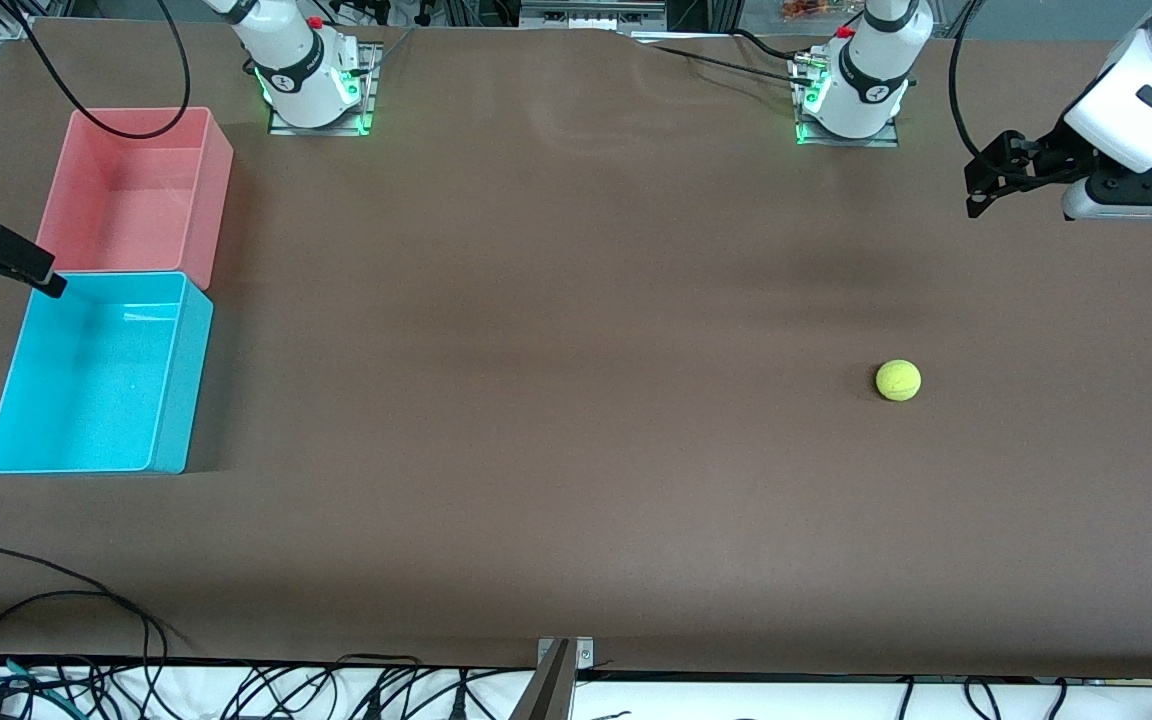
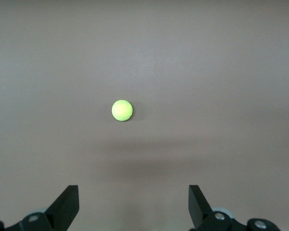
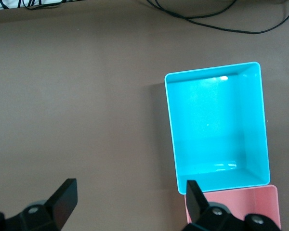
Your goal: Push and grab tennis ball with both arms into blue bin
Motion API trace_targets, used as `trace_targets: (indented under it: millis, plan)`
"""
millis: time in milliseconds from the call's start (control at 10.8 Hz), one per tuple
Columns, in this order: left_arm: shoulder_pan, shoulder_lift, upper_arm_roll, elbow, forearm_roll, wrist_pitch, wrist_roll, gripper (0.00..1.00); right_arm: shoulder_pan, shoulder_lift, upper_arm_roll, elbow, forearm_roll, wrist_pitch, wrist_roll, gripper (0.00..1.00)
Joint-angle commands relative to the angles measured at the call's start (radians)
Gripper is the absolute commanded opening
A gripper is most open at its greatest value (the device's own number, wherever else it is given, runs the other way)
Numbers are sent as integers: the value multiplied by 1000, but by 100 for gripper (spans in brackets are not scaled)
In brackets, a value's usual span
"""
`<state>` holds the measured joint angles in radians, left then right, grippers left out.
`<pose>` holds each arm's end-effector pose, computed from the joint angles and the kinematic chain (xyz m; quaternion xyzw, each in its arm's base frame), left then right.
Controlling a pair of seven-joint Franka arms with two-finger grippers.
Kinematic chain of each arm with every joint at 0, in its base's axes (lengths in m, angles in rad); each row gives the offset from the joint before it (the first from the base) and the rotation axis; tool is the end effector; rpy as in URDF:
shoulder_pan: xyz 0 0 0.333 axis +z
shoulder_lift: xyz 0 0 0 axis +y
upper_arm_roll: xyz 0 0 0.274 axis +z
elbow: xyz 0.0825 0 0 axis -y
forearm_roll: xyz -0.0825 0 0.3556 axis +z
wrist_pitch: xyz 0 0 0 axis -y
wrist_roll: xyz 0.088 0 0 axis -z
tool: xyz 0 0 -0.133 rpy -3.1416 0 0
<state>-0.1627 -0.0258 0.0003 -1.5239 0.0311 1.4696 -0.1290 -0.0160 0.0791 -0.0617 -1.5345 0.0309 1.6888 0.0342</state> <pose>0.5023 -0.0778 0.5818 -0.9997 0.0153 0.0118 0.0174 0.5591 -0.0386 0.5409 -0.9976 0.0569 -0.0379 0.0121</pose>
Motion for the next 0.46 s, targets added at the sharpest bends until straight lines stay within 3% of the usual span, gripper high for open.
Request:
trace_targets:
  millis: [0, 369]
  plan:
    - [-8, 18, 1, 38, 7, -25, -4, 100, -1, 11, -4, 22, 9, -23, -5, 100]
    - [3, 23, 6, 39, 6, -25, -1, 100, -1, 13, -4, 22, 11, -23, -5, 100]
